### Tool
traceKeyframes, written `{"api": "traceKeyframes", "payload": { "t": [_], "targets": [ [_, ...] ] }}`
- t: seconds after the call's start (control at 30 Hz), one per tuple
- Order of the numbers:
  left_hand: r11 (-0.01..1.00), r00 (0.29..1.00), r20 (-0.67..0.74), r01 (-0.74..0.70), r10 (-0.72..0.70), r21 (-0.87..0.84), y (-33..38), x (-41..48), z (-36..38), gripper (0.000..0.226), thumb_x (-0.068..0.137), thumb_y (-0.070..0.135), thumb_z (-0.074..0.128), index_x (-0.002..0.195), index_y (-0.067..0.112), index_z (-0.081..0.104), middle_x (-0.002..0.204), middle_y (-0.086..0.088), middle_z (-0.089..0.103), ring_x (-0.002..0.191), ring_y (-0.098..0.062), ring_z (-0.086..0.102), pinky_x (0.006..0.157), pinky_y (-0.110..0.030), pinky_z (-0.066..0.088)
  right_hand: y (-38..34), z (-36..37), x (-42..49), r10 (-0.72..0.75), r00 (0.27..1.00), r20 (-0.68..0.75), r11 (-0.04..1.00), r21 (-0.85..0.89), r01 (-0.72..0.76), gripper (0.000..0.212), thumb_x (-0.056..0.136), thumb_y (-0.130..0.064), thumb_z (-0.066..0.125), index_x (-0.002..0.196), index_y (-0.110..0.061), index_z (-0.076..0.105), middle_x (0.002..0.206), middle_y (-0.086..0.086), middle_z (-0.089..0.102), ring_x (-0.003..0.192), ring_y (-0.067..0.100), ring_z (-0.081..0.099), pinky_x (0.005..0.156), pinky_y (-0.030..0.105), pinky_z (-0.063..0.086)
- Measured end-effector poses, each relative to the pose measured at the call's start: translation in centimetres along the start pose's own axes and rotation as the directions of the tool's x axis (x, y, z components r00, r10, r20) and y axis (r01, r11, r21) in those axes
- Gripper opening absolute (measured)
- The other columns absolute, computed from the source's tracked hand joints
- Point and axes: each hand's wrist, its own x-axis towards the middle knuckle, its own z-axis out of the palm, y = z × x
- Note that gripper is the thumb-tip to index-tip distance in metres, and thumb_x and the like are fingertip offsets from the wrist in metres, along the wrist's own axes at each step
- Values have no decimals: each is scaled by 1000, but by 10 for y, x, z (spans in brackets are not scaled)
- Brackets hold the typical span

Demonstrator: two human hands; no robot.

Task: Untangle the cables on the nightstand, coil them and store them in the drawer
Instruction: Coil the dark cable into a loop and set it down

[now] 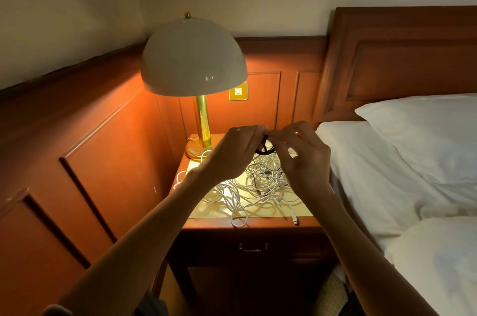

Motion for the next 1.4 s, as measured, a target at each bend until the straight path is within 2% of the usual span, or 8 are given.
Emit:
{"api": "traceKeyframes", "payload": {
  "t": [0.23, 0.47, 0.67, 0.8, 0.93, 1.03, 1.17, 1.4],
  "targets": [
    [987, 998, -33, -38, 44, 157, 1, 9, -3, 33, 108, 24, 33, 79, 17, 48, 63, 9, 43, 59, -11, 43, 59, -23, 35, -22, 8, 19, 717, 658, 229, 459, 556, -693, 13, 97, -23, 63, 91, -13, 69, 91, 3, 73, 78, 16, 71, 70, 31, 61],
    [982, 999, -36, 22, -15, 189, -12, -1, -9, 34, 108, 18, 38, 76, 15, 48, 61, 11, 42, 57, -6, 43, 55, -12, 31, -6, -6, 29, 748, 423, 511, 28, 613, -790, 18, 86, -4, 73, 103, -4, 68, 88, 7, 75, 88, 28, 74, 75, 41, 62],
    [994, 995, -68, 77, -71, 79, -15, -7, -9, 36, 108, 17, 38, 74, 16, 47, 59, 10, 44, 52, -5, 43, 54, -11, 31, 15, -29, 29, 586, 612, 532, 456, 408, -791, 23, 82, 0, 75, 105, -2, 75, 86, 7, 78, 76, 20, 76, 68, 27, 61],
    [994, 991, -80, 112, -111, 0, -11, -4, -5, 39, 109, 16, 36, 73, 12, 51, 58, 8, 46, 51, -4, 46, 53, -10, 34, 22, -28, 25, 195, 847, 495, 938, 159, -309, 22, 83, -11, 78, 105, -15, 78, 89, -9, 73, 75, 4, 71, 71, 13, 54],
    [984, 987, -59, 144, -151, -107, -7, -2, 3, 41, 109, 18, 34, 74, 11, 53, 59, 6, 47, 49, -6, 43, 53, -13, 31, 22, -23, 15, 4, 901, 434, 995, -89, 38, 20, 84, -16, 79, 104, -19, 79, 96, -4, 77, 75, 7, 67, 67, 19, 49],
    [981, 985, -60, 151, -159, -123, -3, 0, 9, 41, 110, 19, 33, 74, 13, 52, 58, 8, 45, 49, -6, 41, 52, -14, 30, 13, -18, 10, 217, 933, 286, 976, -32, -217, 11, 87, -13, 76, 97, -17, 80, 87, -3, 78, 66, -4, 63, 64, 13, 46],
    [985, 981, -104, 155, -162, -74, -2, 6, 13, 40, 110, 21, 32, 73, 18, 48, 59, 9, 44, 51, -7, 41, 53, -16, 30, -2, -7, 9, 694, 552, 463, 320, 488, -812, 12, 91, -4, 68, 99, -9, 75, 79, 4, 77, 70, 14, 74, 66, 21, 58],
    [992, 986, -134, 109, -100, 61, -8, -3, 24, 37, 108, 23, 35, 75, 15, 49, 59, 12, 45, 50, -8, 43, 49, -16, 32, 2, 3, -3, 635, 175, 752, -405, 517, -754, 36, 93, -2, 63, 129, 2, 62, 123, 17, 69, 102, 22, 73, 58, 17, 58]
  ]
}}
